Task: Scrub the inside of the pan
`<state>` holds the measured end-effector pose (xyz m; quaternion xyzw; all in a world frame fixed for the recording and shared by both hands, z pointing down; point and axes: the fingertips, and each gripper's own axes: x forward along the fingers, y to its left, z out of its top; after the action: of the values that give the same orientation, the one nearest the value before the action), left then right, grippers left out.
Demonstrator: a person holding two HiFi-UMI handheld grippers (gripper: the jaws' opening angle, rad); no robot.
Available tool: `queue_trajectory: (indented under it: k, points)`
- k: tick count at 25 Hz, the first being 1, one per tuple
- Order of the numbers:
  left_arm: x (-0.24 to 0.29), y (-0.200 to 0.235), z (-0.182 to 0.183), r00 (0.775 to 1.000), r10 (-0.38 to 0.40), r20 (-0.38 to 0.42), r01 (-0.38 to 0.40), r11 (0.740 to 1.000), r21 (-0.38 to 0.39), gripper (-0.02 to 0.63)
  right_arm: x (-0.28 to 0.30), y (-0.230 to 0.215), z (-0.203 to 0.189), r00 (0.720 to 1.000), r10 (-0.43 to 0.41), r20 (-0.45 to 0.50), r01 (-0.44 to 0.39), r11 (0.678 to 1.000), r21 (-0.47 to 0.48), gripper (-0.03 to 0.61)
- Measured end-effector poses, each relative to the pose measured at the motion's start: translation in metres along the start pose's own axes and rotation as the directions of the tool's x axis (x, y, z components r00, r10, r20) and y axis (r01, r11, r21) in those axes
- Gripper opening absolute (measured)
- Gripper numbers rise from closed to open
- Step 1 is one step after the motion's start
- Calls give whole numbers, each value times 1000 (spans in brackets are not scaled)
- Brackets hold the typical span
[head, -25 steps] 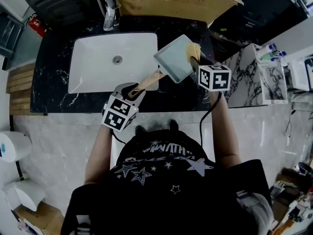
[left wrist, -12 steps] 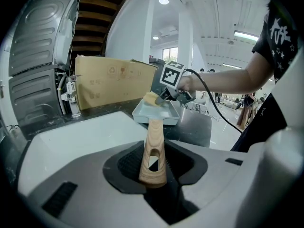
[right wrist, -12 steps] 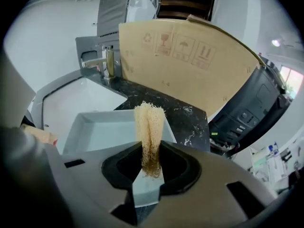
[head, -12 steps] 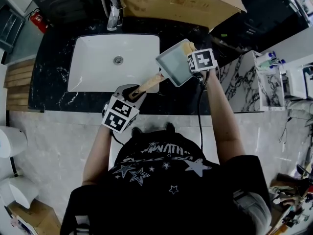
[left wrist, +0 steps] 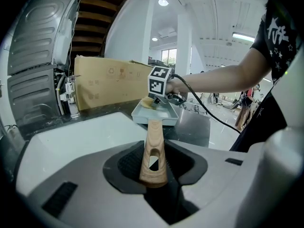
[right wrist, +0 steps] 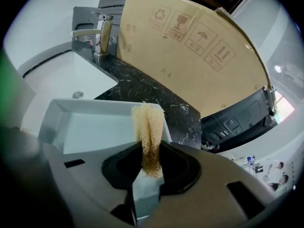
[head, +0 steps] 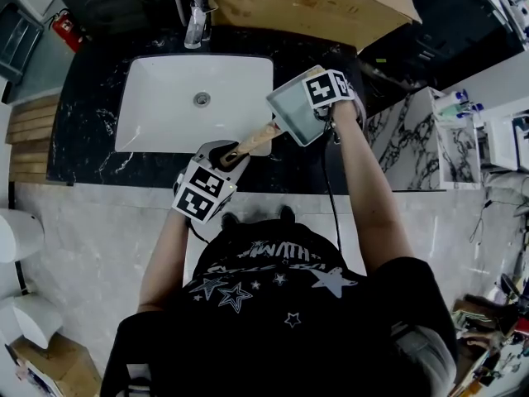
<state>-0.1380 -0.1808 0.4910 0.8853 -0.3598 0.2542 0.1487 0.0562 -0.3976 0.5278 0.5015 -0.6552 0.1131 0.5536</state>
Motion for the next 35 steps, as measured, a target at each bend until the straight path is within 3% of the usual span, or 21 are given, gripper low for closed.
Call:
queue_trajectory:
  k: [7, 18, 35]
  points:
    - [0, 0, 0, 1000, -4, 0, 4, 1000, 6, 137, 0, 1, 2, 991, -132, -21, 130, 989, -73, 87]
    - [-1, 0, -1, 1000, -9, 3, 8, 1000, 9, 136, -5, 8, 1, 985, -173, -10, 171, 977, -127, 86]
    - [0, 1, -2, 1000, -12, 0, 12, 1000, 12, 135, -5, 29, 4, 999, -34, -24, 28, 975, -219, 72]
